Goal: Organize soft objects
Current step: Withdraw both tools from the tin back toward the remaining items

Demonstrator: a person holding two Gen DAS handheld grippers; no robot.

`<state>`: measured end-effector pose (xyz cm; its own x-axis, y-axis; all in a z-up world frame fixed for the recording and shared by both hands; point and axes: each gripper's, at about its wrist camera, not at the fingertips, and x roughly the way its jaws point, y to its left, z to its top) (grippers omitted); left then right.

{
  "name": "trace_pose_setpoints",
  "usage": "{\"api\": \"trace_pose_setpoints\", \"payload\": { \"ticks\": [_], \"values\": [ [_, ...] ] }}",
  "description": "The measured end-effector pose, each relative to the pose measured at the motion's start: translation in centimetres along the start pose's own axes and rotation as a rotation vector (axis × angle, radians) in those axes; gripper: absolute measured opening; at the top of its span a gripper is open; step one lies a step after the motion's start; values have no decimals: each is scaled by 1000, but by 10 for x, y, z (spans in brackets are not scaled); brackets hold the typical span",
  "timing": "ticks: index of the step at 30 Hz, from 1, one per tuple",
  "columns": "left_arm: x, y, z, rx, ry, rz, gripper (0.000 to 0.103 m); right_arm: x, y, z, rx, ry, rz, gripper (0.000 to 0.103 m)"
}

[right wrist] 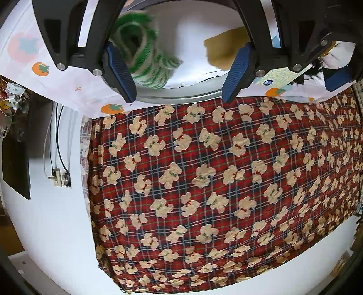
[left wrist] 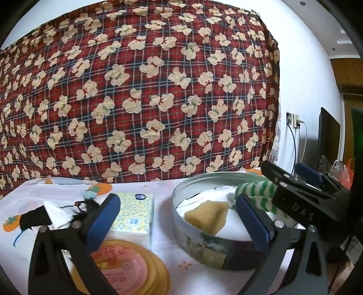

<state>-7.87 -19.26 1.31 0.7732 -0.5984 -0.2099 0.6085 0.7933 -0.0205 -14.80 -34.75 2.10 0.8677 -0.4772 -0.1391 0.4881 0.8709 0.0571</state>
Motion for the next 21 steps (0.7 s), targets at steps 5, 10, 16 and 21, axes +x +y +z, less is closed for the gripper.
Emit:
{"api": "trace_pose_setpoints", "payload": {
  "ticks": [5, 10, 16, 21],
  "values": [
    [-11, 19, -1, -21, -13, 14, 103, -3, 8, -1, -8, 2, -1, 80],
    [-21, 40, -3, -34, -20, 40, 103, -6, 19, -3, 45, 22, 35, 80],
    [-36, 71, -6, -67, -31, 72, 103, -12, 55, -8, 12, 30, 107, 80],
    [-43, 102, -8, -103, -23, 114, 103, -15, 89, -12, -12, 42, 174, 80]
  ]
}}
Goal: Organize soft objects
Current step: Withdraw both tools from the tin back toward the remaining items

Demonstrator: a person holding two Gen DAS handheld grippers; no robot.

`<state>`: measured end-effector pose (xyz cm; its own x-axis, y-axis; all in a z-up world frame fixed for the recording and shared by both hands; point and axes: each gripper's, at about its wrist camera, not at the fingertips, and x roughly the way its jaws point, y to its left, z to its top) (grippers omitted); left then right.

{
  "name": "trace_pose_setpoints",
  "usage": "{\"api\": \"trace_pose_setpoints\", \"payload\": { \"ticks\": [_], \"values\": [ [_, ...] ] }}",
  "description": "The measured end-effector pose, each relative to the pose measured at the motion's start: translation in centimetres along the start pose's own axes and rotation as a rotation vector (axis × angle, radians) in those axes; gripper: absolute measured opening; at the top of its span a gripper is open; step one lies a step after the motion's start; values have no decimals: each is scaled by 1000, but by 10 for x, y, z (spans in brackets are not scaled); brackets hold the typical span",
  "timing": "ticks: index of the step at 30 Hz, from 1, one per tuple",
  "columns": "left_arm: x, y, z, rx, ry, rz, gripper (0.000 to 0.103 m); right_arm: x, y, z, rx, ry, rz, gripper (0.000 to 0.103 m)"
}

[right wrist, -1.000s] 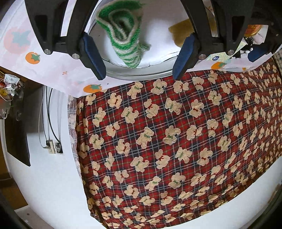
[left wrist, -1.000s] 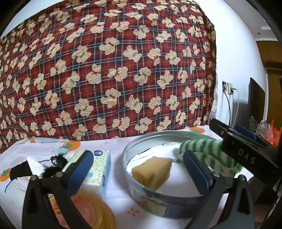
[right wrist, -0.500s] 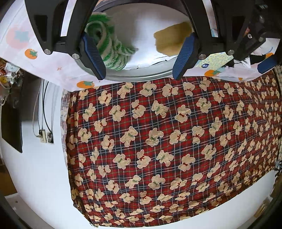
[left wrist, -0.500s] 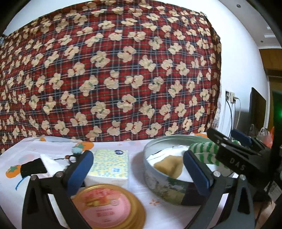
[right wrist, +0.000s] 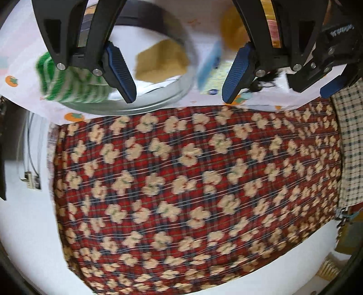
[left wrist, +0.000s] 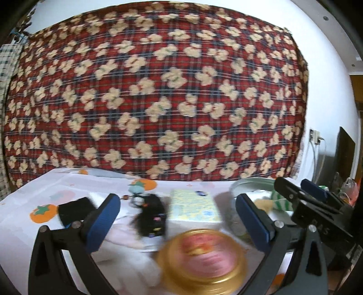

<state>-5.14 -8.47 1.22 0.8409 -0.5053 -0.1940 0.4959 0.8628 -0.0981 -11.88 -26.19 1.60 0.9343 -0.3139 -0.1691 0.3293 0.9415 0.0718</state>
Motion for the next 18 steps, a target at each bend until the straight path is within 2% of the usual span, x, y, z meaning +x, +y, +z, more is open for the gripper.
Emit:
{"api": "trace_pose_setpoints", "payload": {
  "ticks": [9, 18],
  "values": [
    [-3, 74, 3, -40, 1, 142, 103, 8, 51, -7, -20, 41, 114, 80],
    [3, 150, 2, -142, 50, 284, 103, 15, 106, -16, -93, 111, 251, 79]
  ]
}}
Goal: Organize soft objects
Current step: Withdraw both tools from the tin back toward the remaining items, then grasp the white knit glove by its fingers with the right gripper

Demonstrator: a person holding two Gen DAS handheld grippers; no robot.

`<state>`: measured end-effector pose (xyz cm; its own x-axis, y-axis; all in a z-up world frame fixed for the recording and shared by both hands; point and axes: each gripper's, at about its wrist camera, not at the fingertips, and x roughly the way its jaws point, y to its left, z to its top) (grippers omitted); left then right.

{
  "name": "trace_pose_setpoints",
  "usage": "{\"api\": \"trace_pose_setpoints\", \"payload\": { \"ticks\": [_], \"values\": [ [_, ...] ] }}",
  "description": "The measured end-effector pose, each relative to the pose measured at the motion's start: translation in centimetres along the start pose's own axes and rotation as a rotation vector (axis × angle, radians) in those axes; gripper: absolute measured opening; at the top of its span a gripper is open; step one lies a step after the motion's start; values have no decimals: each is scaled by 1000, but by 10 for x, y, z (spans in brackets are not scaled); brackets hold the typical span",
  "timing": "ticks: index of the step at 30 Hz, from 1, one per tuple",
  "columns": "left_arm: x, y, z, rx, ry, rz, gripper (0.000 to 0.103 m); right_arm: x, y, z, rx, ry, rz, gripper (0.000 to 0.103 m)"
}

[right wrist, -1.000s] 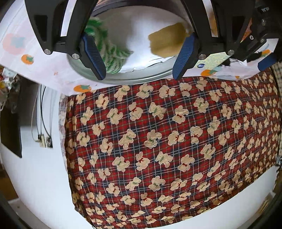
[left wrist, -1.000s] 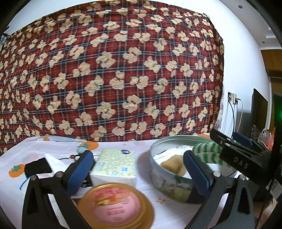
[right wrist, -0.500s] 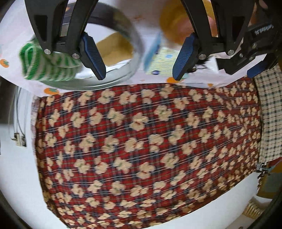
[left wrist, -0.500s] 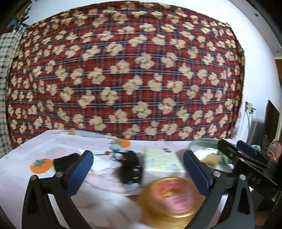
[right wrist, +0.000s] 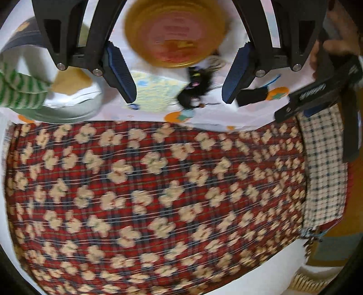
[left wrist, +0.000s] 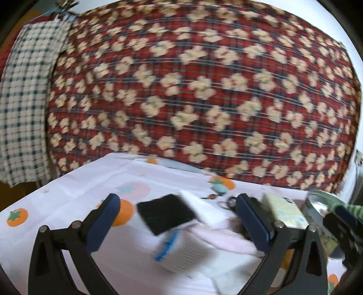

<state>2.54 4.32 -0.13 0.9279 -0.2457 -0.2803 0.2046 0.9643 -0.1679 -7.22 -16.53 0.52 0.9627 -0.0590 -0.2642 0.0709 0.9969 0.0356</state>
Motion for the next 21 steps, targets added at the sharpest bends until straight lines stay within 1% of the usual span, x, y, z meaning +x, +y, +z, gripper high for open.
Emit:
{"api": "trace_pose_setpoints", "payload": {
  "ticks": [1, 3, 5, 7, 9, 12, 16, 20, 21],
  "values": [
    [2, 7, 2, -9, 2, 13, 103, 3, 8, -1, -20, 13, 17, 78],
    [7, 18, 4, -14, 0, 40, 103, 8, 21, -2, -55, 33, 45, 70],
    [12, 29, 5, -6, 4, 78, 103, 14, 32, -3, -72, 55, 78, 67],
    [16, 40, 7, -21, 8, 98, 103, 25, 45, -4, -84, 108, 123, 64],
    [17, 51, 8, -45, 8, 112, 103, 36, 54, -5, -92, 159, 158, 50],
    [21, 68, 9, -105, 26, 118, 103, 54, 69, -7, -101, 240, 209, 49],
    [25, 78, 8, -139, 52, 142, 103, 69, 89, -14, -146, 327, 270, 49],
    [27, 83, 6, -162, 65, 154, 103, 88, 109, -21, -202, 420, 292, 49],
    [27, 84, 6, -164, 65, 154, 103, 97, 114, -24, -214, 460, 294, 49]
  ]
}}
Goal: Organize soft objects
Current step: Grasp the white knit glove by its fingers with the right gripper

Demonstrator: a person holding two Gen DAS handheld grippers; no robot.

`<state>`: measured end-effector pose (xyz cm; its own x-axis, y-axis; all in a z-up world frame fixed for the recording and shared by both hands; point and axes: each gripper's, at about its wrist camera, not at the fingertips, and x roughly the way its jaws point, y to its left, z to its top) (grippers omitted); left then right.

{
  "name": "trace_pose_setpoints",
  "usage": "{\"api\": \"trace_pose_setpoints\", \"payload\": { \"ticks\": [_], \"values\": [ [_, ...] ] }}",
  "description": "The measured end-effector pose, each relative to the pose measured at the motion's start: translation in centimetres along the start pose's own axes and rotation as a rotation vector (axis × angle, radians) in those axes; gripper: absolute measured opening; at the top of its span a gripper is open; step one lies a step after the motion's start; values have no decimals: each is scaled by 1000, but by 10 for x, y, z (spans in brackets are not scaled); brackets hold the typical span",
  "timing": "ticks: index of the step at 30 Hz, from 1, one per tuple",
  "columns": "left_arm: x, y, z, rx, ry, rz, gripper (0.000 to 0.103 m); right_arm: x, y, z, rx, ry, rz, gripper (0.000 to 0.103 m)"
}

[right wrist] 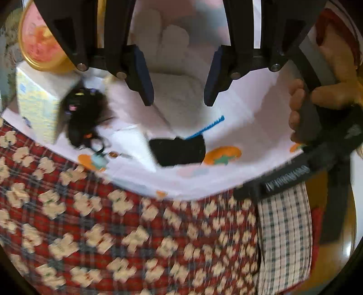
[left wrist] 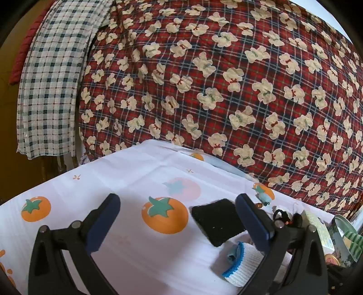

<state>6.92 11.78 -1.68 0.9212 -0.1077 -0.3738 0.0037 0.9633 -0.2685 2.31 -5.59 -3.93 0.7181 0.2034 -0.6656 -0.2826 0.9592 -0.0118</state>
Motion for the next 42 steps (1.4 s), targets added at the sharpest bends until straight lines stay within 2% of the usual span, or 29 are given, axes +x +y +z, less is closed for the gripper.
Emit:
{"api": "trace_pose_setpoints", "payload": {
  "ticks": [3, 11, 13, 14, 15, 17, 20, 22, 24, 30, 39, 42],
  "values": [
    [0, 1, 0, -1, 0, 0, 103, 21, 4, 3, -15, 88, -11, 49],
    [-1, 1, 0, 10, -5, 0, 103, 34, 15, 8, -93, 119, -93, 49],
    [-1, 2, 0, 17, -7, 2, 103, 37, 19, 9, -122, 123, -134, 41],
    [-1, 2, 0, 19, -7, 3, 103, 36, 21, 8, -131, 119, -150, 28],
    [-2, 3, 0, 20, -7, 3, 103, 34, 22, 8, -138, 109, -153, 23],
    [-1, 2, 0, 15, -8, 3, 103, 27, 21, 8, -130, 76, -121, 17],
    [-1, 2, -1, 11, -3, 4, 103, 5, 16, 8, -88, -30, -40, 15],
    [-1, 3, -1, 9, -3, 1, 103, -20, 4, 3, -26, -142, 106, 15],
    [-1, 2, -1, 12, -7, -3, 103, -38, -3, -1, 28, -220, 166, 15],
    [-3, -7, -2, 50, -19, -32, 103, -73, -38, 4, 170, -385, 186, 15],
    [-3, -38, -6, 201, -3, -70, 103, -97, -76, 1, 299, -473, 226, 15],
    [-4, -49, -8, 253, 0, -66, 103, -111, -79, -1, 308, -520, 207, 15]
  ]
}}
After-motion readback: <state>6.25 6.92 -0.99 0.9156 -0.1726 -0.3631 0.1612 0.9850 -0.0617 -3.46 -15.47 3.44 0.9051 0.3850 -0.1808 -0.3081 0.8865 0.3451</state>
